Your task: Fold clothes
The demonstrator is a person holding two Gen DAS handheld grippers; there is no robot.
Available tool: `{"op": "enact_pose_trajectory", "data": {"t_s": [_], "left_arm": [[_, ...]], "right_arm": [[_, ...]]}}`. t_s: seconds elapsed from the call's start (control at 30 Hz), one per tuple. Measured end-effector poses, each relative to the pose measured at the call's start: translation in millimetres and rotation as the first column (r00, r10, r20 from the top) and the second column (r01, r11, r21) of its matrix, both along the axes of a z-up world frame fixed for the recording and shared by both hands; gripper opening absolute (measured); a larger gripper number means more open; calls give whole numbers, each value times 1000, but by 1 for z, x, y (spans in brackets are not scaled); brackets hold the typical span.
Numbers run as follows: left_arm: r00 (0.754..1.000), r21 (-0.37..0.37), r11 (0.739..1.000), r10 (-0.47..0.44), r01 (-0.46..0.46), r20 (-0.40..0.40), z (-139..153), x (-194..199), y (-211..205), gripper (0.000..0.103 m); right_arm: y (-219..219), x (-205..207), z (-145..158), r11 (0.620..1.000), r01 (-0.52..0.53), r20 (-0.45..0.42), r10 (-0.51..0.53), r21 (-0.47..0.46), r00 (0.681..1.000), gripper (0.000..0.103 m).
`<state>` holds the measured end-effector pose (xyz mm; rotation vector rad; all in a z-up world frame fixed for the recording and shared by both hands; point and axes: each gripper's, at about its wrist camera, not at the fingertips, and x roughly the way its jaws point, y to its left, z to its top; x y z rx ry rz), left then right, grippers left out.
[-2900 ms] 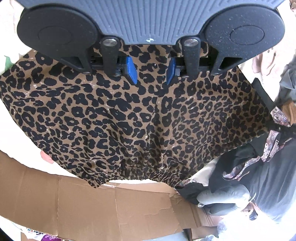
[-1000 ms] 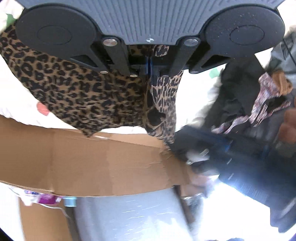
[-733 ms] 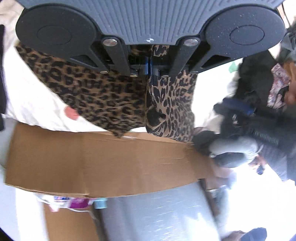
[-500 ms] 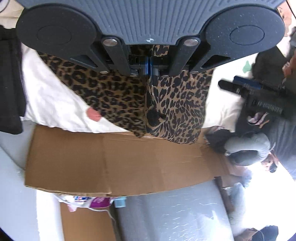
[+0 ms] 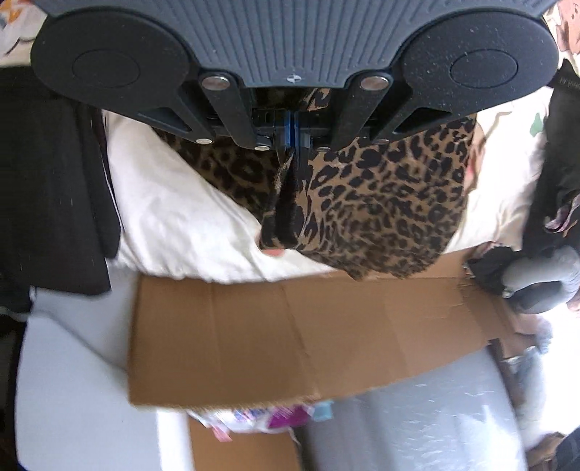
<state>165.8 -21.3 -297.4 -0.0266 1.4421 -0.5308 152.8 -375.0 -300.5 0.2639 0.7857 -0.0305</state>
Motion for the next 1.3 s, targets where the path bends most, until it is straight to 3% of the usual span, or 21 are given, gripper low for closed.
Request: {"op": "enact_pose_trajectory", "data": {"t_s": [0.17,0.53,0.73,0.9,1.07,1.3], "left_arm": [[1000,0,1000,-17,17,-8,-4,-3,-2,72],[997,-17,999,-50,50,-54,-20,-7,2,69],[996,-32,995,-90,90,0,-9,-4,1,69],[992,-54,992,-106,110,64,-3,8,-12,69],[985,-67,991,-102,113,142,6,29,-32,69],[980,-100,992,-53,73,190,10,64,-48,69]], "right_arm": [[-21,-1,-30,992,90,-51,-86,92,995,0],[-45,-13,-72,948,253,-124,-232,194,965,0],[-57,-14,-70,927,294,-135,-268,232,954,4],[-63,-14,-68,944,271,-124,-251,190,960,9],[-74,-16,-69,936,297,-126,-276,190,953,14],[-73,-7,-77,933,307,-134,-285,186,949,10]]}}
